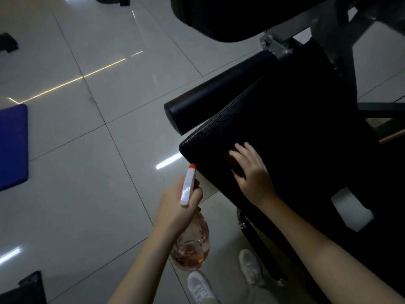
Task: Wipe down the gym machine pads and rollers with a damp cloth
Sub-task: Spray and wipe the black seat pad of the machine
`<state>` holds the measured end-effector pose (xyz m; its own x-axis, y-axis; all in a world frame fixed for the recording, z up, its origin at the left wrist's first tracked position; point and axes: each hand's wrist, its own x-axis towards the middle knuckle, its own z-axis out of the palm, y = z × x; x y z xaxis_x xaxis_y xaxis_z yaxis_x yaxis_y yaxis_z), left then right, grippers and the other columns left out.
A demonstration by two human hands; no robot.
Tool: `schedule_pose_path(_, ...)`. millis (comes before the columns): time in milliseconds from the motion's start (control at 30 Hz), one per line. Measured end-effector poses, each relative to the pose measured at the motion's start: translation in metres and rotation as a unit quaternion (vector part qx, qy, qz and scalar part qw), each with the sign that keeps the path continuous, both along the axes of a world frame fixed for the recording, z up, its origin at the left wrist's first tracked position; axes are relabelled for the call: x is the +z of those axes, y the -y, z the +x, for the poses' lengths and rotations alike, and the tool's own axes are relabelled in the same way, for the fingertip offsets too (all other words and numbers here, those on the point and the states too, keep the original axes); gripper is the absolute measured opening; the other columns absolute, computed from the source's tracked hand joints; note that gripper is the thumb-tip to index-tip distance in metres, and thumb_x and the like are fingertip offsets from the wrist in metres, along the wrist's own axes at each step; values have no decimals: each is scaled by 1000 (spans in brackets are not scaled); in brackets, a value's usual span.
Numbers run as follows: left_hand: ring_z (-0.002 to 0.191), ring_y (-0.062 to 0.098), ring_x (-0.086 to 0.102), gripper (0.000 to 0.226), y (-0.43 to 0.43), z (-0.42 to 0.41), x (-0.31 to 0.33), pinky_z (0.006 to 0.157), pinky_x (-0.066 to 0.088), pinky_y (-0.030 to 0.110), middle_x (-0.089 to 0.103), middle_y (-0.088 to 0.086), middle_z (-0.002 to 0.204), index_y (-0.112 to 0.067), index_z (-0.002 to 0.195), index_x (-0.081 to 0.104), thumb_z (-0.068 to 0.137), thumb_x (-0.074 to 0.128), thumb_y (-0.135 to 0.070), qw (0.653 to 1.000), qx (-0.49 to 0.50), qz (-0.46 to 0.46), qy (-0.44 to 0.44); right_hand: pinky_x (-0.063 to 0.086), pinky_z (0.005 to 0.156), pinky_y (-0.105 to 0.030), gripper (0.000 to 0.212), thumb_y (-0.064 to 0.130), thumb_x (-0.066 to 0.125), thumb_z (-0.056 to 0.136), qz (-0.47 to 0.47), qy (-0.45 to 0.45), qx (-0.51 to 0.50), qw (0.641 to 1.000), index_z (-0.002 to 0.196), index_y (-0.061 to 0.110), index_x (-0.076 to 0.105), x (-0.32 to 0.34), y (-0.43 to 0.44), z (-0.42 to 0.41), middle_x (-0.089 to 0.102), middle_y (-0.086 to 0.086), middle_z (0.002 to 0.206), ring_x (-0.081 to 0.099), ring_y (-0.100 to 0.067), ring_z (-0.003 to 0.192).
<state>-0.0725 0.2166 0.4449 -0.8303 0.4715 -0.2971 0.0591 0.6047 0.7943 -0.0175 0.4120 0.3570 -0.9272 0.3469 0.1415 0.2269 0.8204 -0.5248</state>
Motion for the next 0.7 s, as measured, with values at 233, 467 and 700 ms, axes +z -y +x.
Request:
schedule_pose_path(233, 81, 26, 64, 38, -9, 8, -12, 73, 52, 45, 68, 11, 89, -7, 99, 60, 77, 44, -33, 1000, -3, -19, -12, 31, 110, -47, 46, 19, 54, 88, -6, -45, -107, 993, 134, 10, 50, 0, -9, -28, 42, -15, 144, 31, -34, 138)
schedule_pose_path(467, 78, 22, 63, 8, -19, 21, -13, 73, 51, 42, 67, 15, 89, -41, 81, 42, 78, 41, -34, 1000, 6, -20, -7, 12, 118, -43, 51, 22, 48, 97, -52, -18, -142, 988, 145, 17, 33, 29, -38, -111, 21, -9, 156, 8, -28, 145)
schedule_pose_path(700, 69, 11, 60, 13, -50, 22, 4, 54, 46, 16, 64, 11, 88, -44, 87, 40, 78, 41, -34, 999, 33, 14, -12, 17, 116, -45, 51, 15, 57, 86, 11, 13, 131, 991, 136, 14, 47, 23, -47, -79, 36, -9, 149, 20, -29, 143)
